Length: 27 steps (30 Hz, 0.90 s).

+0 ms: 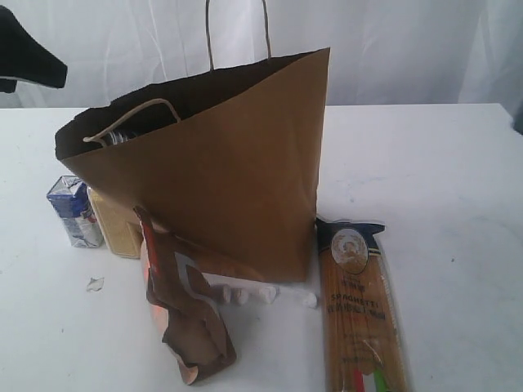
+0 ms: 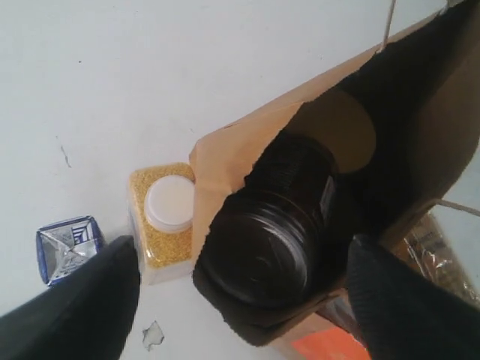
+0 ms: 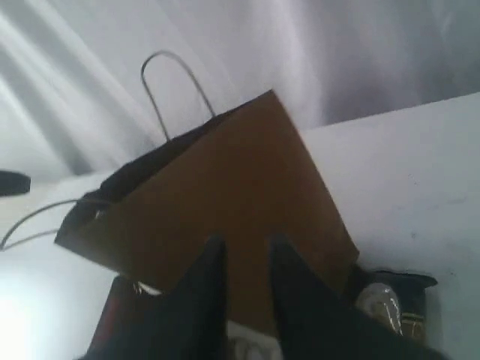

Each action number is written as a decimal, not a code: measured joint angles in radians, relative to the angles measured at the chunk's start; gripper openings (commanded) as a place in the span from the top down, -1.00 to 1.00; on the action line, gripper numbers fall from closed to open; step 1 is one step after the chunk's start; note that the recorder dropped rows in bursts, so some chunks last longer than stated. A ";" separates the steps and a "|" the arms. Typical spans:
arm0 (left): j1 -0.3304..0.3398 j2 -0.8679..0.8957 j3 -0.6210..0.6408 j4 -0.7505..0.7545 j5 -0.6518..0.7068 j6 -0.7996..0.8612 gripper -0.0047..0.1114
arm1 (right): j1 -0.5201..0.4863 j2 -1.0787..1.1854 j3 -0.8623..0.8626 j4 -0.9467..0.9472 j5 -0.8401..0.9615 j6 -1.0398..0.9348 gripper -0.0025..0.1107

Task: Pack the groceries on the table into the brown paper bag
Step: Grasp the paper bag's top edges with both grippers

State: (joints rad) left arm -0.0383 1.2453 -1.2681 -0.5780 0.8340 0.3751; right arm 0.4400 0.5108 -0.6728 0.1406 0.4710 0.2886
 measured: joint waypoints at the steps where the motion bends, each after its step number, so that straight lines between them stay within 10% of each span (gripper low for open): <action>1: -0.007 0.000 0.000 0.023 -0.005 -0.016 -0.42 | 0.002 0.077 -0.065 0.034 0.046 -0.056 -0.17; 13: -0.029 0.000 0.000 0.154 -0.021 -0.100 -0.42 | 0.007 0.761 -0.544 0.197 0.232 -0.053 -0.41; 27: -0.142 0.031 0.000 0.236 -0.059 -0.119 -0.42 | 0.007 0.981 -0.829 0.286 0.292 -0.049 -0.36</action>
State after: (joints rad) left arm -0.1805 1.2759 -1.2681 -0.3423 0.7752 0.2561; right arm 0.4473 1.4913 -1.5016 0.4269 0.7631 0.2400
